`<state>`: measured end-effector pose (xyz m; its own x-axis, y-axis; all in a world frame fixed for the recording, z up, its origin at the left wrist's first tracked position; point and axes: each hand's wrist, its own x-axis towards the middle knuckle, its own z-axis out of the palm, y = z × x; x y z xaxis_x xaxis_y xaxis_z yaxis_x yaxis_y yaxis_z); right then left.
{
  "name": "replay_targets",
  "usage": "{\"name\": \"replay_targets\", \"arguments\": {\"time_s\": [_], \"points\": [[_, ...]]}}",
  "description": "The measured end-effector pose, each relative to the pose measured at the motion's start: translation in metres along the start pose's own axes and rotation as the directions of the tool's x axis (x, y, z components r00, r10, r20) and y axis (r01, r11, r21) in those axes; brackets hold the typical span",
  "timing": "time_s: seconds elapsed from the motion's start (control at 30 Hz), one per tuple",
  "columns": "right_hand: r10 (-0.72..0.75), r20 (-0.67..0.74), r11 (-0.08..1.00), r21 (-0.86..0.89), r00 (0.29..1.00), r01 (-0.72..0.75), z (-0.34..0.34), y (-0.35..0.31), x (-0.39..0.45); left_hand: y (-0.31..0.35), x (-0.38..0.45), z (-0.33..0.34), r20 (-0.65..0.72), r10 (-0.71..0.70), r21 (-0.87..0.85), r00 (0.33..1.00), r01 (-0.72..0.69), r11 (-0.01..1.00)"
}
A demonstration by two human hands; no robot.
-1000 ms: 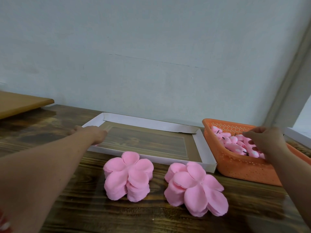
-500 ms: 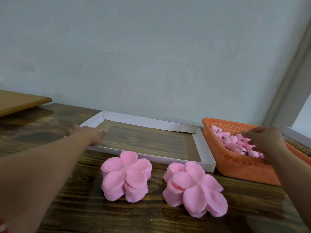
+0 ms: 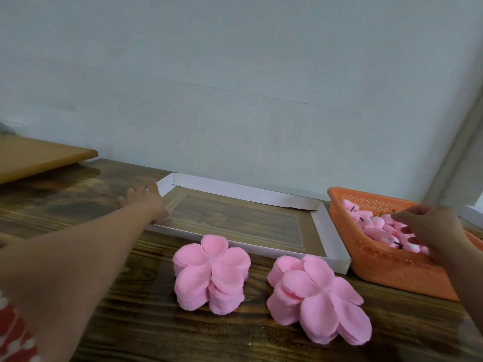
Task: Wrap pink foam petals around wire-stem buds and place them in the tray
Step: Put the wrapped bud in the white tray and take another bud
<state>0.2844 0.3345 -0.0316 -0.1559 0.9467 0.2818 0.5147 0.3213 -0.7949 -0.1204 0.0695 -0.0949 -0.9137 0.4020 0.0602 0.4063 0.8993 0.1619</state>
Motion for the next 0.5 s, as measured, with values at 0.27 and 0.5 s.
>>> {"name": "replay_targets", "arguments": {"time_s": [0.27,0.5], "points": [[0.020,0.001,1.000,-0.016,1.000,-0.020,0.002,0.012,0.014,-0.001,0.004,0.001,0.159,-0.016,0.056,0.987,0.008,0.998],[0.031,0.005,0.999,-0.008,1.000,-0.031,0.002,0.015,0.018,0.002,0.010,0.005,0.200,-0.041,0.071,0.979,0.027,0.997]]}}
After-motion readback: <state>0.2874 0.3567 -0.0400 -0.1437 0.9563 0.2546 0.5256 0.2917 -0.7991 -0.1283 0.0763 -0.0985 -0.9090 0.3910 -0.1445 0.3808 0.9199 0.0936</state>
